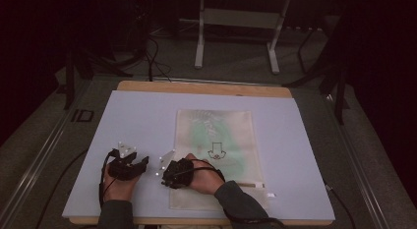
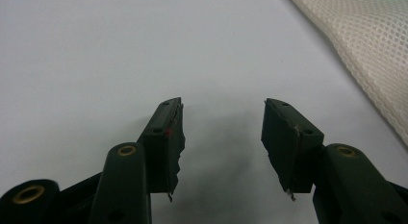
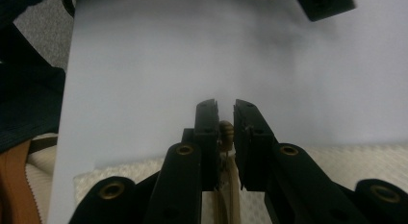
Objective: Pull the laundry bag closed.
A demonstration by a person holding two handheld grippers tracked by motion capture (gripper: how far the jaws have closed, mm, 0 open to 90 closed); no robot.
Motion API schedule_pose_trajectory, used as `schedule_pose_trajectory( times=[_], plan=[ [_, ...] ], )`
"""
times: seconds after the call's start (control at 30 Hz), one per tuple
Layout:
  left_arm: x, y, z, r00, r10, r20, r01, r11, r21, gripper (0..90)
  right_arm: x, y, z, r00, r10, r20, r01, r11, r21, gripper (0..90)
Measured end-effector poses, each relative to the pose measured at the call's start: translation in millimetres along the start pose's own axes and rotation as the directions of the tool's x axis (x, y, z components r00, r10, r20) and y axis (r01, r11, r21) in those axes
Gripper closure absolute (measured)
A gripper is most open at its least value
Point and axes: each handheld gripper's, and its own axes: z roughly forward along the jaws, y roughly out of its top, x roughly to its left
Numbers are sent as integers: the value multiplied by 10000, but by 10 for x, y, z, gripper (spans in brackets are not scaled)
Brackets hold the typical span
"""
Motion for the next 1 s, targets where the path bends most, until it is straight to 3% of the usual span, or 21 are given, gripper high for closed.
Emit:
schedule_pose_trajectory(
  times=[0.27, 0.57, 0.8, 0.9, 1.0],
  plan=[
    [-60, 8, -13, 9993, 241, 299, -243, 9997, 60, 531, 19, -164, -151, 9998, 135, 148, -134, 9999, -101, 810],
    [-126, 6, -65, 9949, 379, 929, -379, 9993, -17, 569, -5, -340, -116, 9979, 631, -111, -631, 9980, 26, 802],
    [-218, 13, -68, 9815, 899, 1692, -910, 9959, -15, 609, -34, -391, -65, 9948, 957, -346, -959, 9954, -46, 811],
    [-243, 10, -62, 9718, 800, 2217, -863, 9961, 185, 627, -32, -399, -63, 9951, 922, -343, -924, 9957, -31, 813],
    [-283, 3, -58, 9642, 941, 2481, -1038, 9942, 264, 638, -27, -404, -61, 9956, 882, -310, -884, 9961, -56, 813]
  ],
)
